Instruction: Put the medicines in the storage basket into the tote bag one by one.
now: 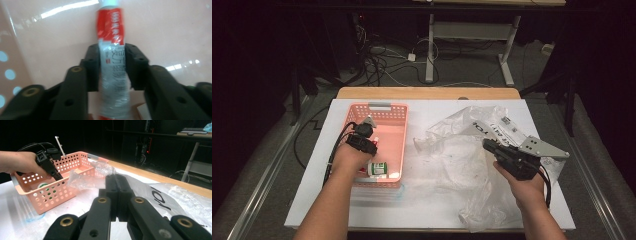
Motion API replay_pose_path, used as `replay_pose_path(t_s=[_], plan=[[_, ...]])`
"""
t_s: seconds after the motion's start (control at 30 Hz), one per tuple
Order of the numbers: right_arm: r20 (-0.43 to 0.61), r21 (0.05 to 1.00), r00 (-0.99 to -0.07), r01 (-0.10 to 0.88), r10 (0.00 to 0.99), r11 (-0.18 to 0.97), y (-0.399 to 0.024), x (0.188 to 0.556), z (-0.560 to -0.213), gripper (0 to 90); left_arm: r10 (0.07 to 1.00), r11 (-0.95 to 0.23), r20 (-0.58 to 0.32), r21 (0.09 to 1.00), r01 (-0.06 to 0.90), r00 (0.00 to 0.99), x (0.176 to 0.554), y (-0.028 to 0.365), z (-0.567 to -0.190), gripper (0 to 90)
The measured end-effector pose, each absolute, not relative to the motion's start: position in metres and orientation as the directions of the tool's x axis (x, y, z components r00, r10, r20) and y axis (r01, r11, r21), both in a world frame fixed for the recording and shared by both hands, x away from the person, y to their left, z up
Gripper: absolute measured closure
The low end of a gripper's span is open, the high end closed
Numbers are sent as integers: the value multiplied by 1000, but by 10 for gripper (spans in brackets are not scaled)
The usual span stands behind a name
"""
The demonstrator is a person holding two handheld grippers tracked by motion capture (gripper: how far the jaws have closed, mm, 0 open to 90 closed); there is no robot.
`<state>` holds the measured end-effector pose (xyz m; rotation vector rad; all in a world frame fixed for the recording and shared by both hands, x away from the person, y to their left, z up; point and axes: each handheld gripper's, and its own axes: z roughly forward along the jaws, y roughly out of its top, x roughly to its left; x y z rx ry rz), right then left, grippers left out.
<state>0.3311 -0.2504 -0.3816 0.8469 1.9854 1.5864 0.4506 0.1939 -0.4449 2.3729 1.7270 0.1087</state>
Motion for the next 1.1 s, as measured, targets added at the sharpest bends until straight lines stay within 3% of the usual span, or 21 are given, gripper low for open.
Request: replay_pose_path(t_s=[0.4, 1.1], plan=[[23, 974, -705, 177, 709, 143, -252, 331, -381, 900, 937, -327, -39, 253, 911, 347, 446, 196, -441, 671], [15, 975, -702, 167, 712, 145, -253, 329, -380, 900, 911, -267, -117, 564, 781, 395, 406, 218, -405, 670]])
